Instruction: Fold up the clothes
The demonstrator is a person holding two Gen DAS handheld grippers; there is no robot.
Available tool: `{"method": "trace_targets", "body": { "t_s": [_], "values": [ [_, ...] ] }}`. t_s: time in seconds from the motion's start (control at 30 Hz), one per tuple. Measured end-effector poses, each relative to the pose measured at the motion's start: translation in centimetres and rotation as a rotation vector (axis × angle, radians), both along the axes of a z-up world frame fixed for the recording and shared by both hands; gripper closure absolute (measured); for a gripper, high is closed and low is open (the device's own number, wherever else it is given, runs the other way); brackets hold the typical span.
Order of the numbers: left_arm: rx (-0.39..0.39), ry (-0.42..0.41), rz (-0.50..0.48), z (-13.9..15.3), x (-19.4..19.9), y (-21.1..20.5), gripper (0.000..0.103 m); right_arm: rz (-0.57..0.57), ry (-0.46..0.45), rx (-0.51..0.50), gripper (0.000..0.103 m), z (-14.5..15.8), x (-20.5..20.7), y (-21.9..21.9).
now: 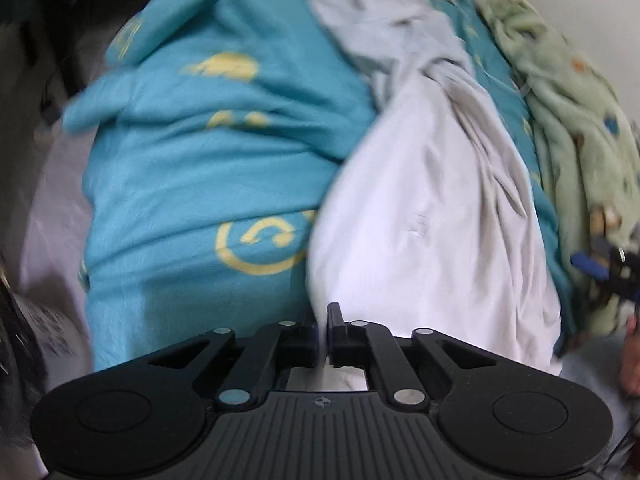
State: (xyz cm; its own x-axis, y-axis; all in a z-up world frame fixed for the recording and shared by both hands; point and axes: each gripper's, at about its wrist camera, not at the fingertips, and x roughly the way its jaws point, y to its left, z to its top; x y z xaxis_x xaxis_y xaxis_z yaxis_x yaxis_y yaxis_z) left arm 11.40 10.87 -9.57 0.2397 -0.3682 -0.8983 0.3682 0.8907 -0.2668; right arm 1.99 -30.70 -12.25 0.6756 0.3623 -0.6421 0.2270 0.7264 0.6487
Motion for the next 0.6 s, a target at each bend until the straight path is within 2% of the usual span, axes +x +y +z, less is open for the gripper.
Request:
{"method": "trace_targets", "body": {
  "t_s": [0.17,0.27,0.4,0.47,0.53,0.6],
  "values": [
    [0.082,-0.156,-0.227,6.1,-5.0,-5.8,0.100,0.006,0.054,-0.038,0.032,-0.6,0.0,0.1],
    [0.109,-0.189,-0.362,6.9,-8.0,-10.4,0.100,0.035,0.082,-0.078,0.032,-0.9,0.3,0.6],
    [0.128,-0.150,-0.427,3.4,-9.4,-15.5,0.098,0.066,0.108,-0.095,0.032,-1.3,0.5,1.0],
    [0.127,-0.096,-0.404,1.0,-8.9,-16.5,0.096,0.074,0.120,-0.093,0.032,-1.5,0.3,1.0],
    [0.117,-0.039,-0.371,-1.3,-8.1,-16.6,0.089,0.079,0.134,-0.093,0.032,-1.6,0.2,1.1],
    [0.071,-0.006,-0.333,-2.0,-7.5,-15.9,0.071,0.096,0.150,-0.085,0.032,-1.9,0.1,1.3]
  ]
}}
